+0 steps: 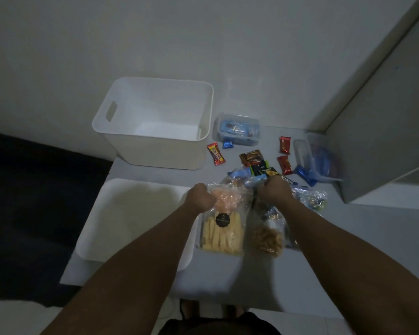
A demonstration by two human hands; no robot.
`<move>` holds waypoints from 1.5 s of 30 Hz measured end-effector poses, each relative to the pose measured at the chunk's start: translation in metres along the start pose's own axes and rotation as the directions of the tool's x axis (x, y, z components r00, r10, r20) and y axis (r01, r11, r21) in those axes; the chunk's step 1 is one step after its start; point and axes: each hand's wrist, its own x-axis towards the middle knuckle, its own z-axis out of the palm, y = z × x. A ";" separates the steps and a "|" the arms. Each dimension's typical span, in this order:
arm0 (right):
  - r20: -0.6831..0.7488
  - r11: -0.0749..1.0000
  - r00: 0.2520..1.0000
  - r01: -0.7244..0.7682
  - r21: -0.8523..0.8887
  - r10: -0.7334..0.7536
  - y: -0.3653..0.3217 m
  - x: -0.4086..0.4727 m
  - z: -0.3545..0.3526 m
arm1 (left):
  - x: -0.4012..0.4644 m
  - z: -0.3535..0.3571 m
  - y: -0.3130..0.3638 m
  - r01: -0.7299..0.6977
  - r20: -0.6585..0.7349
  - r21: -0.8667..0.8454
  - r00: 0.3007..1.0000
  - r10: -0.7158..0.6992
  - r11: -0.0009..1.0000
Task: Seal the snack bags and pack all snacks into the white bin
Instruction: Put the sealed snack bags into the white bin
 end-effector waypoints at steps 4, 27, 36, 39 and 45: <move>0.086 1.000 0.996 0.024 0.012 -0.025 -0.001 0.006 -0.003 | 0.001 0.005 0.007 0.031 -0.076 -0.035 0.997 -0.033 0.999; 0.199 0.963 0.946 0.234 0.130 -0.257 -0.064 0.007 -0.016 | -0.035 -0.044 -0.015 0.135 0.268 -0.459 0.963 -0.008 0.878; -0.006 0.882 0.885 0.465 0.080 -0.466 -0.099 0.003 -0.049 | -0.029 -0.085 0.010 -0.085 0.101 -0.551 0.981 0.168 0.830; -0.026 0.870 0.873 0.487 0.078 -0.486 -0.115 -0.010 -0.068 | -0.028 -0.100 0.009 -0.098 0.093 -0.551 0.980 0.178 0.829; 0.044 0.841 0.841 0.537 0.066 -0.540 -0.153 -0.033 -0.128 | -0.027 -0.143 0.025 -0.204 0.023 -0.515 0.968 0.251 0.832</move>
